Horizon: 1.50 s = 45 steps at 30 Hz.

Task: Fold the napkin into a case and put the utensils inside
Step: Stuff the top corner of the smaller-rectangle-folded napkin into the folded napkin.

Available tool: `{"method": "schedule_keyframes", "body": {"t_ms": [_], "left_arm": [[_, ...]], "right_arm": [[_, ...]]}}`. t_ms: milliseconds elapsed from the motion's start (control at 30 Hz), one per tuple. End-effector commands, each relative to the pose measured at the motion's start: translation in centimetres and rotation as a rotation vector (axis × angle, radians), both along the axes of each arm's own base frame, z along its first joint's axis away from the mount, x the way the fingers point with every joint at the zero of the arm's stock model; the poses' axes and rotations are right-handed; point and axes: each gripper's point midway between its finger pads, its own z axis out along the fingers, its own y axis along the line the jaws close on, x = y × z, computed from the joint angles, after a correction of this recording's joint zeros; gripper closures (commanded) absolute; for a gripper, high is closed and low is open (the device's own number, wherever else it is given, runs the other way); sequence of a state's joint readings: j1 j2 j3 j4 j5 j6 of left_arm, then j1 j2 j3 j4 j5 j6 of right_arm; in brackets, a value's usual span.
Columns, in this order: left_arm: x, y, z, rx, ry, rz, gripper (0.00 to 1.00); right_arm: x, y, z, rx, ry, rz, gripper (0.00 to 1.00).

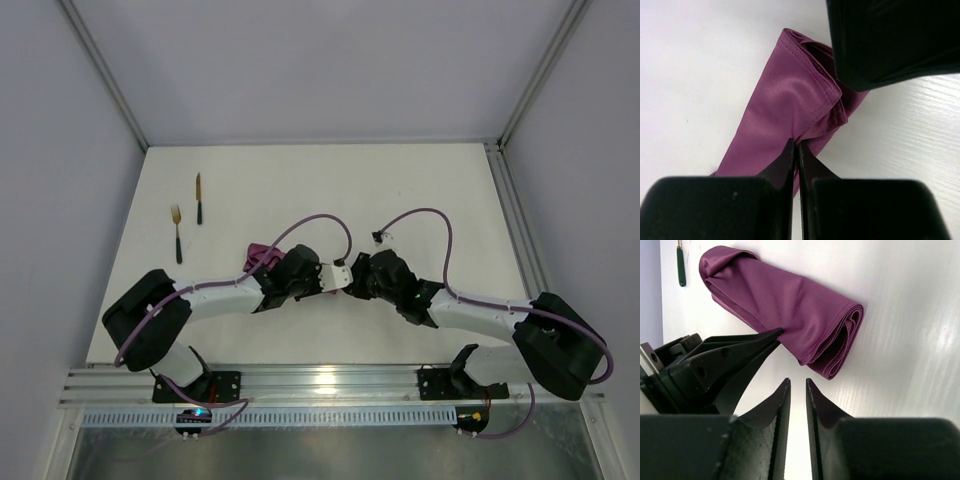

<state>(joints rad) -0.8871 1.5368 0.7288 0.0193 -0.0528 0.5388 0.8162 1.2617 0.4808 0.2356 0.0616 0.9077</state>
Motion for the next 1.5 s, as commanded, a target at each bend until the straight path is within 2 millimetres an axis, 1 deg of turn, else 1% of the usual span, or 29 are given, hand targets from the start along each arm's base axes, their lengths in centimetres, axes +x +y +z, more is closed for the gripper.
{"method": "schedule_keyframes", "body": {"t_ms": [0,33,67,133,167,200,300,333,367,400,433,500,533,567,633,700,833,867,967,1000,1067,1100,1167,1200,1267,1300,1333,1400,1467], "left_arm": [[0.8,-0.4,1.2,-0.037,-0.053,0.002,1.00],[0.8,-0.4,1.4,-0.044,-0.055,0.006,1.00],[0.9,-0.4,1.5,-0.048,-0.057,0.008,1.00],[1.0,-0.5,2.0,-0.061,-0.068,0.017,1.00],[1.0,-0.5,2.0,-0.067,-0.067,0.018,1.00],[1.0,-0.5,2.2,-0.070,-0.068,0.019,1.00],[0.8,-0.6,2.0,-0.073,-0.055,0.013,1.00],[0.7,-0.5,1.9,-0.069,-0.052,0.016,1.00],[0.8,-0.4,1.7,-0.064,-0.054,0.020,1.00],[0.8,-0.3,1.8,-0.065,-0.055,0.026,1.00],[0.8,-0.2,1.7,-0.064,-0.057,0.028,1.00],[0.7,-0.2,1.7,-0.069,-0.053,0.030,1.00],[0.6,-0.2,1.8,-0.071,-0.053,0.031,1.00],[0.7,-0.2,1.8,-0.074,-0.054,0.032,1.00],[0.7,-0.2,1.7,-0.073,-0.052,0.031,1.00],[0.7,-0.2,1.6,-0.071,-0.049,0.032,1.00],[0.6,-0.2,1.5,-0.070,-0.043,0.033,1.00],[0.6,-0.2,1.6,-0.070,-0.043,0.032,1.00],[0.7,-0.2,1.6,-0.070,-0.044,0.034,1.00],[0.6,-0.2,1.5,-0.069,-0.042,0.035,1.00],[0.7,-0.3,1.6,-0.073,-0.040,0.036,1.00],[0.6,-0.3,1.6,-0.073,-0.040,0.035,1.00],[0.8,-0.3,1.7,-0.076,-0.044,0.042,1.00],[0.8,-0.3,1.7,-0.076,-0.044,0.044,1.00],[1.0,-0.3,1.9,-0.079,-0.053,0.056,1.00],[1.1,-0.2,2.1,-0.083,-0.054,0.063,1.00],[1.2,-0.3,2.2,-0.087,-0.057,0.070,1.00],[1.5,-0.2,2.5,-0.093,-0.065,0.086,1.00],[1.7,-0.3,2.6,-0.100,-0.063,0.096,1.00]], "right_arm": [[2.0,1.1,1.6,-0.005,-0.056,-0.011,0.79],[2.4,1.6,1.7,0.000,-0.058,-0.011,0.81],[2.6,1.9,0.9,-0.014,-0.044,-0.009,0.82],[3.2,2.6,0.9,0.009,-0.043,-0.002,0.83],[3.2,2.8,0.1,0.003,-0.028,0.000,0.83],[3.5,3.2,0.2,0.019,-0.035,0.003,0.83],[4.1,3.6,-0.3,0.049,-0.028,-0.010,0.84],[4.0,3.5,-0.6,0.059,-0.017,-0.015,0.85],[3.9,3.2,-0.9,0.065,-0.015,-0.024,0.87],[4.1,3.4,-0.3,0.088,-0.023,-0.031,0.88],[3.8,2.3,-1.2,0.077,-0.015,-0.065,0.89],[3.7,1.2,-0.8,0.120,-0.022,-0.125,0.92],[3.3,0.0,-0.9,0.124,-0.029,-0.157,0.94],[3.1,-0.4,-0.9,0.138,-0.025,-0.176,0.95],[2.9,-0.8,0.1,0.164,-0.051,-0.181,0.96],[2.9,-0.8,0.6,0.168,-0.071,-0.172,0.96],[3.6,0.3,1.7,0.183,-0.101,-0.144,0.96],[3.8,0.6,1.3,0.180,-0.096,-0.139,0.96],[4.2,1.8,1.6,0.214,-0.094,-0.113,0.96],[4.3,2.3,1.0,0.211,-0.079,-0.102,0.96],[4.6,3.0,0.8,0.222,-0.072,-0.091,0.96],[4.7,3.4,-0.1,0.213,-0.056,-0.081,0.96],[4.9,4.2,0.0,0.226,-0.050,-0.063,0.96],[5.1,4.4,-0.8,0.216,-0.036,-0.063,0.96],[5.0,4.7,-1.5,0.217,-0.009,-0.062,0.96],[5.0,4.7,-2.4,0.208,0.010,-0.062,0.96],[4.9,4.7,-2.7,0.206,0.020,-0.065,0.96],[4.3,5.0,-3.3,0.214,0.053,-0.043,0.96],[4.1,4.9,-4.0,0.209,0.074,-0.049,0.96]]}}
